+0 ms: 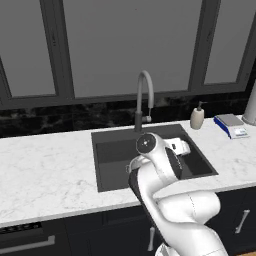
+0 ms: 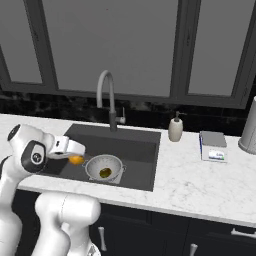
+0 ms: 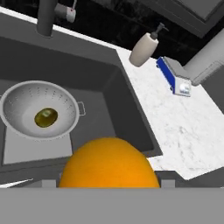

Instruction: Put the colander in the sink, put the kiwi, orange in the colander, and turn on the sink faucet and pour water over the colander.

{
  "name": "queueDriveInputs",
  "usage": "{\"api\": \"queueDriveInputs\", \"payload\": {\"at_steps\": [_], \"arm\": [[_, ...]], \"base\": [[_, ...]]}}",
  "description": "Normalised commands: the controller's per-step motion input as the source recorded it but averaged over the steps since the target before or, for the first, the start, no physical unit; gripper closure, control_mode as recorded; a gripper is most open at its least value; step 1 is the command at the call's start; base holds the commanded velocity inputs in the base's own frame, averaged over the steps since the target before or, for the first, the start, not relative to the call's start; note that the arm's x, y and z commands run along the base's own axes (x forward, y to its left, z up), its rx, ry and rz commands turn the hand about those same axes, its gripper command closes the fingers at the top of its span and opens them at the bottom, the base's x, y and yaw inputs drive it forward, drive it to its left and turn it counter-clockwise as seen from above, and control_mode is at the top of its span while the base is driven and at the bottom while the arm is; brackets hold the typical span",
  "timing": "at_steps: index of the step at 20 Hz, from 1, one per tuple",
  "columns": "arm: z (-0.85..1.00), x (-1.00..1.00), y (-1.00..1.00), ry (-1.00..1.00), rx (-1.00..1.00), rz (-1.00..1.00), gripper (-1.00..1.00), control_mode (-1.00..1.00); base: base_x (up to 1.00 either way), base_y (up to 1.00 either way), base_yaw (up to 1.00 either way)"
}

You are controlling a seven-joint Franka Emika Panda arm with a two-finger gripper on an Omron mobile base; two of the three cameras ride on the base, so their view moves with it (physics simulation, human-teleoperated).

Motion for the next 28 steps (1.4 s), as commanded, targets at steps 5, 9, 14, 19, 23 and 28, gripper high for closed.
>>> {"api": "queueDriveInputs", "payload": {"at_steps": [5,9,14,19,23,28], "arm": [[-0.33,0.62,0.43,0.23,-0.02,0.12,1.0,-1.0],[-0.47,0.98,0.07,0.4,0.0,0.16,1.0,-1.0],[-0.4,1.0,0.24,0.53,-0.04,0.09,1.0,-1.0],[-0.51,0.96,0.48,0.48,-0.17,0.0,1.0,-1.0],[-0.54,0.82,0.33,0.09,-0.12,0.0,1.0,-1.0],[-0.65,0.76,0.01,0.04,-0.06,0.0,1.0,-1.0]], "base": [[0.0,0.0,0.0],[0.0,0.0,0.0],[0.0,0.0,0.0],[0.0,0.0,0.0],[0.0,0.0,0.0],[0.0,0.0,0.0]]}}
